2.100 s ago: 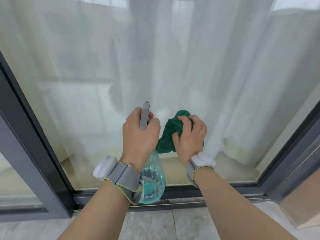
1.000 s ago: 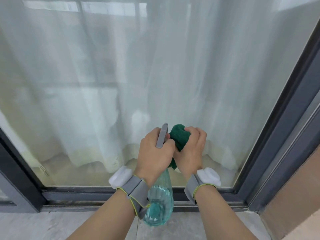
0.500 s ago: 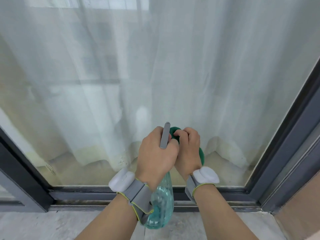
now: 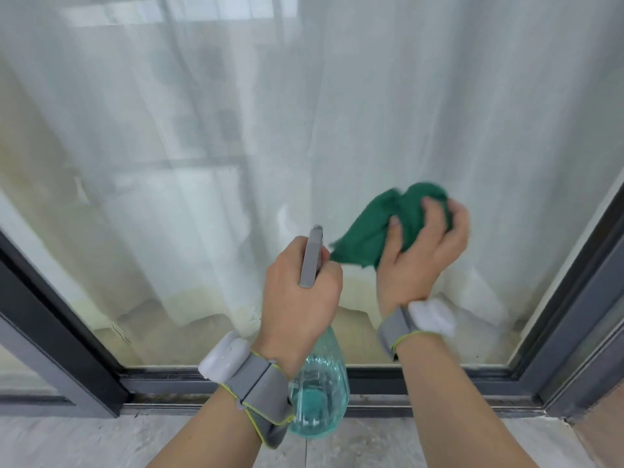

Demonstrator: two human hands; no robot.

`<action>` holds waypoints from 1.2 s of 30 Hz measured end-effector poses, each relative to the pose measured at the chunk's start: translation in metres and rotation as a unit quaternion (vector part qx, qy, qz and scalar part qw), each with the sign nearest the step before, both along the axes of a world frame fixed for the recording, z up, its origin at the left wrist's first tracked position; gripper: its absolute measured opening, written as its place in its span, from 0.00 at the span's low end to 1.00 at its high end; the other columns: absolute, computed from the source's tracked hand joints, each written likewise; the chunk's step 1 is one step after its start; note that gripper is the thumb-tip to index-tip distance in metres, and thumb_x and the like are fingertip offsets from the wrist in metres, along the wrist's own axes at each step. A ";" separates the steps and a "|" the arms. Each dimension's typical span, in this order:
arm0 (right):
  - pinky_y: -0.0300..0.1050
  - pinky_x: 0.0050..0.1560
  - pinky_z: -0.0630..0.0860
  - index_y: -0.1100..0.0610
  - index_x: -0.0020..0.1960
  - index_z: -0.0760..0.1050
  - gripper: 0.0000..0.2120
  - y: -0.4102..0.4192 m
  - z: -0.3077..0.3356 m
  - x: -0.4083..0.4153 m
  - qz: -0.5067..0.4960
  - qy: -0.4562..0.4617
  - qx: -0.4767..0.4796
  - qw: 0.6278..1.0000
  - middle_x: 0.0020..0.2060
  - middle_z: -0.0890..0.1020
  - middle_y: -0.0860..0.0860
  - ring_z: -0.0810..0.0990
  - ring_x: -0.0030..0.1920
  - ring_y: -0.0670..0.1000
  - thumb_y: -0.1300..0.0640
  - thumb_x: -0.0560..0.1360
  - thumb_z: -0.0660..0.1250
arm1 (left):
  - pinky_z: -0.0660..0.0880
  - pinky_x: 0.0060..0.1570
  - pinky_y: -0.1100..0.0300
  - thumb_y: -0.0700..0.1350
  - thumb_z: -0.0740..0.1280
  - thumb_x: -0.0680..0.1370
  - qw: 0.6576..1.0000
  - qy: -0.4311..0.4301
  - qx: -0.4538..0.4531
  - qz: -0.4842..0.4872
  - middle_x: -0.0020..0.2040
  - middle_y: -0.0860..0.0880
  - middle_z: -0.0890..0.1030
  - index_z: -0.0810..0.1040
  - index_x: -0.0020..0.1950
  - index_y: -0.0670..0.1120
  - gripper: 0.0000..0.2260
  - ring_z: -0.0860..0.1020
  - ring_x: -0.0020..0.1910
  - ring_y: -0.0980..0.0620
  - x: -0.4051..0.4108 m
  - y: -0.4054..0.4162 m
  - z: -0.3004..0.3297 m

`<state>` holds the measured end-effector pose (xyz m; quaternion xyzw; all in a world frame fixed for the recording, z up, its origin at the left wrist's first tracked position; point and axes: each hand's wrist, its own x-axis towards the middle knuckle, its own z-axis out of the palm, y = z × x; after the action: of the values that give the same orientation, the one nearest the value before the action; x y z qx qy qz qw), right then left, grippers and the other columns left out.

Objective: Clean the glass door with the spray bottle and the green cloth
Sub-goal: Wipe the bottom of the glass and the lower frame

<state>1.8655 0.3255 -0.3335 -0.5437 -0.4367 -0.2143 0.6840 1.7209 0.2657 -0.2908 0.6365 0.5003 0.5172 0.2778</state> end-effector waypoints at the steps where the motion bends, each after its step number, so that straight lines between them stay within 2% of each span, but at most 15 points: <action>1: 0.56 0.69 0.63 0.60 0.68 0.66 0.23 -0.001 -0.013 -0.006 0.006 -0.048 -0.037 0.998 0.67 0.64 0.64 0.65 0.67 0.62 0.55 0.76 0.67 | 0.64 0.28 0.65 0.46 0.62 0.68 1.000 -0.002 0.006 0.000 0.30 0.55 0.70 0.74 0.41 0.43 0.07 0.66 0.29 0.54 -0.002 0.000 0.001; 4: 0.60 0.72 0.56 0.56 0.71 0.62 0.33 -0.002 -0.032 -0.017 0.033 -0.107 -0.113 0.987 0.72 0.59 0.63 0.60 0.71 0.65 0.52 0.69 0.71 | 0.64 0.27 0.67 0.46 0.62 0.68 1.000 -0.008 0.009 0.002 0.30 0.55 0.71 0.74 0.41 0.42 0.08 0.67 0.30 0.55 -0.006 0.001 0.003; 7: 0.56 0.73 0.53 0.55 0.71 0.61 0.40 -0.004 -0.031 -0.023 0.043 -0.085 -0.127 0.987 0.73 0.58 0.59 0.58 0.72 0.63 0.56 0.63 0.73 | 0.64 0.28 0.65 0.46 0.62 0.68 1.000 -0.009 0.007 0.003 0.30 0.56 0.71 0.74 0.40 0.44 0.06 0.67 0.30 0.54 -0.011 0.000 0.005; 11: 0.46 0.72 0.57 0.56 0.62 0.66 0.32 -0.005 -0.033 -0.042 0.100 -0.116 -0.071 0.986 0.70 0.61 0.56 0.62 0.71 0.58 0.64 0.63 0.76 | 0.64 0.28 0.66 0.46 0.62 0.68 1.000 -0.003 0.015 -0.002 0.29 0.57 0.71 0.75 0.41 0.44 0.07 0.66 0.29 0.55 -0.017 -0.002 0.011; 14: 0.39 0.73 0.54 0.58 0.60 0.72 0.23 -0.003 -0.037 -0.060 0.143 -0.161 -0.100 0.971 0.71 0.62 0.54 0.62 0.71 0.55 0.65 0.68 0.74 | 0.64 0.28 0.66 0.46 0.62 0.68 1.000 -0.004 0.022 -0.003 0.29 0.57 0.71 0.75 0.42 0.42 0.08 0.66 0.29 0.55 -0.020 -0.001 0.014; 15: 0.39 0.73 0.52 0.59 0.60 0.74 0.21 -0.002 -0.038 -0.062 0.146 -0.183 -0.108 0.966 0.72 0.63 0.53 0.61 0.72 0.55 0.65 0.69 0.73 | 0.64 0.28 0.66 0.46 0.62 0.68 1.000 -0.006 0.025 -0.002 0.29 0.57 0.70 0.75 0.42 0.42 0.09 0.66 0.29 0.55 -0.021 -0.001 0.014; 17: 0.46 0.75 0.52 0.57 0.60 0.76 0.20 0.000 -0.036 -0.057 0.131 -0.233 -0.101 0.958 0.72 0.65 0.53 0.63 0.73 0.56 0.65 0.70 0.72 | 0.64 0.28 0.66 0.46 0.62 0.68 1.000 -0.009 0.027 0.001 0.28 0.56 0.70 0.75 0.41 0.41 0.09 0.66 0.29 0.54 -0.023 0.000 0.013; 20: 0.59 0.74 0.48 0.51 0.64 0.76 0.24 -0.004 -0.037 -0.040 0.023 -0.265 -0.130 0.955 0.73 0.64 0.54 0.65 0.72 0.57 0.58 0.69 0.71 | 0.64 0.28 0.66 0.46 0.62 0.68 1.000 -0.005 0.022 0.000 0.29 0.56 0.71 0.76 0.42 0.42 0.09 0.66 0.30 0.54 -0.025 0.002 0.012; 23: 0.61 0.72 0.51 0.46 0.72 0.67 0.30 -0.008 -0.042 -0.032 -0.029 -0.238 -0.178 0.954 0.75 0.58 0.54 0.59 0.74 0.61 0.53 0.70 0.65 | 0.64 0.28 0.65 0.46 0.62 0.68 1.000 -0.009 0.019 -0.004 0.28 0.56 0.70 0.75 0.40 0.43 0.08 0.66 0.29 0.54 -0.027 0.001 0.013; 26: 0.59 0.65 0.58 0.45 0.72 0.64 0.32 -0.004 -0.047 -0.030 -0.056 -0.201 -0.175 0.962 0.72 0.60 0.54 0.62 0.69 0.60 0.54 0.68 0.64 | 0.64 0.27 0.66 0.46 0.62 0.68 1.000 -0.012 0.016 -0.006 0.28 0.57 0.71 0.75 0.40 0.44 0.07 0.66 0.28 0.55 -0.030 0.001 0.014; 30: 0.58 0.64 0.62 0.48 0.70 0.65 0.28 0.008 -0.029 -0.023 -0.128 -0.047 -0.101 0.986 0.68 0.62 0.56 0.64 0.65 0.60 0.58 0.71 0.64 | 0.63 0.27 0.67 0.46 0.62 0.68 1.000 -0.009 0.012 -0.003 0.28 0.57 0.70 0.74 0.40 0.45 0.06 0.65 0.28 0.56 -0.036 0.002 0.014; 33: 0.58 0.63 0.64 0.53 0.71 0.65 0.27 0.017 -0.011 -0.031 -0.156 0.064 -0.062 0.984 0.67 0.66 0.58 0.66 0.64 0.59 0.56 0.73 0.66 | 0.63 0.27 0.66 0.46 0.62 0.68 1.000 -0.017 0.005 0.001 0.28 0.58 0.70 0.74 0.39 0.45 0.06 0.65 0.28 0.56 -0.043 0.007 0.014; 36: 0.58 0.66 0.61 0.56 0.73 0.61 0.31 0.016 -0.019 -0.048 -0.134 0.024 -0.094 0.986 0.68 0.65 0.61 0.65 0.65 0.62 0.46 0.74 0.63 | 0.64 0.28 0.66 0.47 0.62 0.68 1.000 -0.014 0.011 0.005 0.28 0.58 0.71 0.75 0.39 0.45 0.06 0.66 0.28 0.56 -0.047 0.010 0.014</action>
<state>1.8177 0.3412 -0.3525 -0.6643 -0.3615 -0.2493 0.6049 1.6741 0.2760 -0.2765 0.6291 0.4941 0.5331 0.2755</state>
